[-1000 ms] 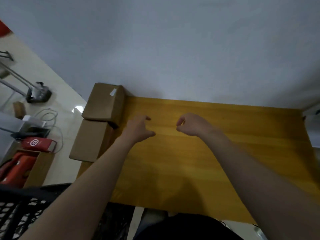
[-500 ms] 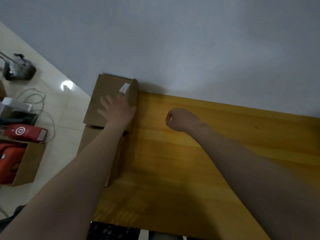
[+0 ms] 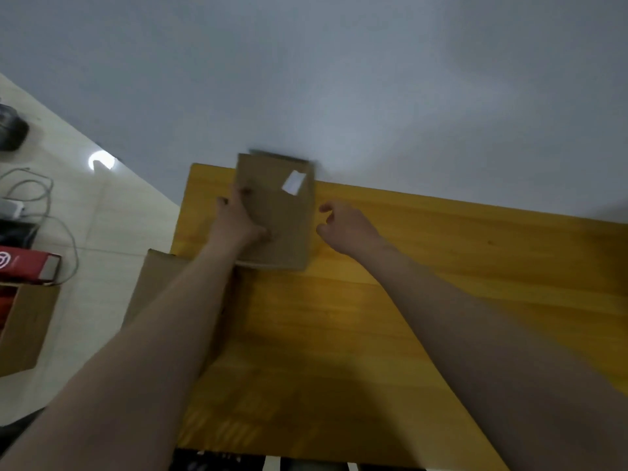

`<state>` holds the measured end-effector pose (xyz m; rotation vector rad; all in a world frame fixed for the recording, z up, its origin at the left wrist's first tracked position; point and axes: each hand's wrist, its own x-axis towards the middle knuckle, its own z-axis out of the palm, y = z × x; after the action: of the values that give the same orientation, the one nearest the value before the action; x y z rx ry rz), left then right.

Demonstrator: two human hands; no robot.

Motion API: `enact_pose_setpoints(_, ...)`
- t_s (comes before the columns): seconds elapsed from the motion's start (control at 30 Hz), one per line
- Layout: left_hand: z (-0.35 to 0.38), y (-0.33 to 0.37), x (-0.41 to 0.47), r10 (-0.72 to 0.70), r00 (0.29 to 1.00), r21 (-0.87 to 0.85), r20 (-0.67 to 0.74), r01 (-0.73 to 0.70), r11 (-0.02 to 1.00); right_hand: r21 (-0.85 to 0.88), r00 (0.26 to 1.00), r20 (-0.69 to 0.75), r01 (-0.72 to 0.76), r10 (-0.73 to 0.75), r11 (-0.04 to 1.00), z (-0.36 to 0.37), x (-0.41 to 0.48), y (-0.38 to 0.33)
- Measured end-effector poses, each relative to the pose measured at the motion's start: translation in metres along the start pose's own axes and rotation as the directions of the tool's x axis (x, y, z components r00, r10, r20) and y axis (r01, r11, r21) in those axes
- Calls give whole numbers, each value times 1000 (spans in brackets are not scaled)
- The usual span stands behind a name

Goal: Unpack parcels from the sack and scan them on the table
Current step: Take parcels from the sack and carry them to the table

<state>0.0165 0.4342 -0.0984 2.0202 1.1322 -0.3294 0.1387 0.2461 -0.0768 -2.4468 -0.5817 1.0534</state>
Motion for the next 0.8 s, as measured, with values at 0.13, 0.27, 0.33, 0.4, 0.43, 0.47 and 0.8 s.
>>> enact_pose_setpoints(0.13,81,46,-46,143,981,35,132,-149,988,289,982,-71,-147,174,946,-15,-18,50)
enact_pose_setpoints(0.27,140,67,-82,115,971,-36,210,-110,993,440,910,-75,-336,407,833,-30,-44,109)
enact_pose_setpoints(0.33,161,76,-96,67,957,-109,281,-37,993,395,886,-57,-403,460,825,-34,-57,138)
enact_pose_setpoints(0.4,179,85,-110,54,940,-174,336,6,985,406,882,-42,-414,469,815,-38,-71,161)
enact_pose_setpoints(0.43,185,90,-118,40,940,-238,340,45,970,431,886,-51,-397,461,810,-42,-78,168)
enact_pose_setpoints(0.47,189,98,-127,14,940,-315,341,100,944,454,887,-71,-379,456,807,-48,-85,175)
enact_pose_setpoints(0.8,192,175,-199,100,988,-707,116,12,707,786,739,-493,152,459,600,-112,-175,222)
